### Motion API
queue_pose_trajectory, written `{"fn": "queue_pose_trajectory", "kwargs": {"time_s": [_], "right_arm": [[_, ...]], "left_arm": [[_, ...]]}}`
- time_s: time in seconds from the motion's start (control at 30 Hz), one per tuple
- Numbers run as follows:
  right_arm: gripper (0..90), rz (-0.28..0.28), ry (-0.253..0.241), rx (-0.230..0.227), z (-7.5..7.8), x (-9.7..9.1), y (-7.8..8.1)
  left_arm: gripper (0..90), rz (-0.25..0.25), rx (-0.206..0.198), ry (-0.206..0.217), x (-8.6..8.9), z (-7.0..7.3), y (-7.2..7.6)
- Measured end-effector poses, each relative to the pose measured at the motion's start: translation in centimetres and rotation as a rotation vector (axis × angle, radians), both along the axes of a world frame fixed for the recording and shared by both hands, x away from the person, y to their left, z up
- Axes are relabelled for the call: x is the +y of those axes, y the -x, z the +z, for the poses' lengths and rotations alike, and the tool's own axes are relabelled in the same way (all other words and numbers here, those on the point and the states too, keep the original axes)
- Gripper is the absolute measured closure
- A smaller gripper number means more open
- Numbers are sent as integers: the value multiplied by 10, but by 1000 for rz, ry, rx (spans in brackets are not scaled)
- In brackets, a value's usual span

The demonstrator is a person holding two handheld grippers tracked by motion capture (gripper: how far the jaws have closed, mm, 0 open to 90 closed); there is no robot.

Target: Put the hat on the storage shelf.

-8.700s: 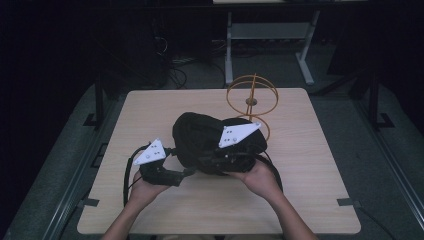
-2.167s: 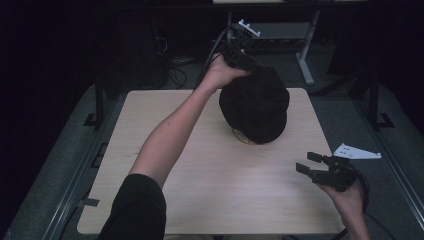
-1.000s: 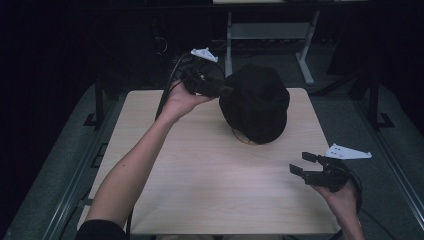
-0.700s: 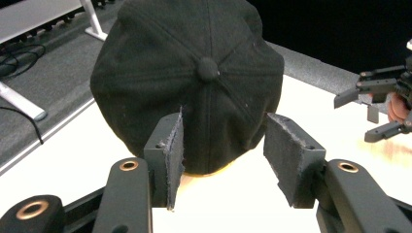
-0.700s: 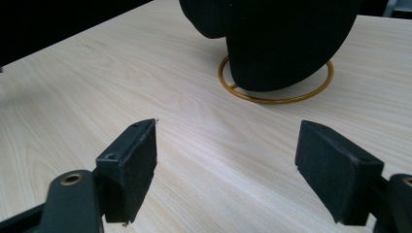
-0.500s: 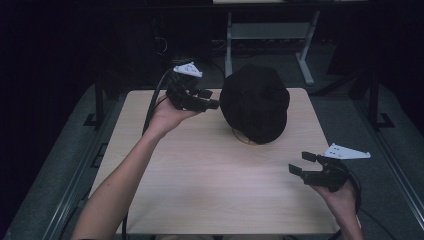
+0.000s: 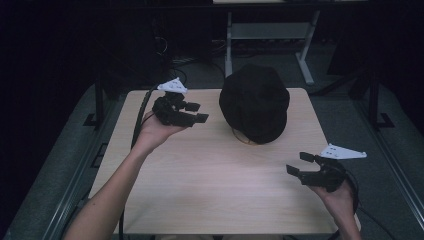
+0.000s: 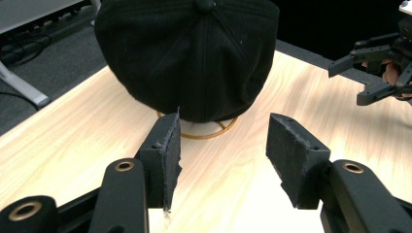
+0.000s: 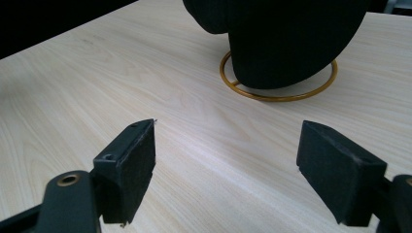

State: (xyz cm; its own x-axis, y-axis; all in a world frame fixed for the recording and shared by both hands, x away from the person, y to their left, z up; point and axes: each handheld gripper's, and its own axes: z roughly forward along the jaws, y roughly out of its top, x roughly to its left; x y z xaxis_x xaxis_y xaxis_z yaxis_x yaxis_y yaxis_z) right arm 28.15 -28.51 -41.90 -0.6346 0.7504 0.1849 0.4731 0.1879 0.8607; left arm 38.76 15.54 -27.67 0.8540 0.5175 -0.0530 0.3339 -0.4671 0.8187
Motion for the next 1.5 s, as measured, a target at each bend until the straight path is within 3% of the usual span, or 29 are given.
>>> {"fn": "queue_pose_trajectory", "kwargs": {"time_s": [0.33, 1.2, 1.5], "right_arm": [[215, 6, 9, -2, 1, 4, 1], [212, 12, 33, 9, -1, 8, 2], [211, 15, 41, 8, -2, 9, 2]], "left_arm": [[457, 31, 4, 3, 20, -15, 14], [399, 89, 37, 23, 52, -56, 32], [377, 106, 20, 14, 61, -65, 39]]}}
